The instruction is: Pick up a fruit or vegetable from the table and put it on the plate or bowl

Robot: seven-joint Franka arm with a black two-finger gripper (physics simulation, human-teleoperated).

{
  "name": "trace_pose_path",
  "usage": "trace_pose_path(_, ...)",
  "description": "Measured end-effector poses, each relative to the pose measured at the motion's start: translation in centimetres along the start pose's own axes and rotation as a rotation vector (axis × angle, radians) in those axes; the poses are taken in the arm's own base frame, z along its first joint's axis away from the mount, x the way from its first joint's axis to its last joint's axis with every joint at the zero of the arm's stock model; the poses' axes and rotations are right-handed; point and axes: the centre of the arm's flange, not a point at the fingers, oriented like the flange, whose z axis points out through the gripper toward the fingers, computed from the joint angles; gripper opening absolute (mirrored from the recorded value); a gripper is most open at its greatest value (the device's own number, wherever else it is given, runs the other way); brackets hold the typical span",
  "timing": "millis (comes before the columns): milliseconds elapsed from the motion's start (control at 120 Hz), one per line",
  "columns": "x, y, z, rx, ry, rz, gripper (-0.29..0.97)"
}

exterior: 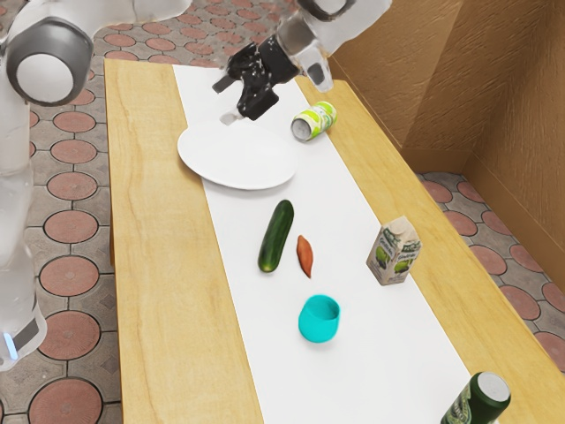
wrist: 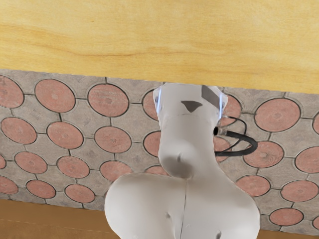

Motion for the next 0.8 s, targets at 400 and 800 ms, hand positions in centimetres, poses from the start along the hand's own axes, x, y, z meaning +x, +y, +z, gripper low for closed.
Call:
trace_pose_path(400, 10.6, 6.1, -4.0, 0.051, 0.616, -0.085, 0.68)
trace_pose_path(800, 16.3, 9.2, 0.9, -0.379, 0.452, -0.535, 0.68)
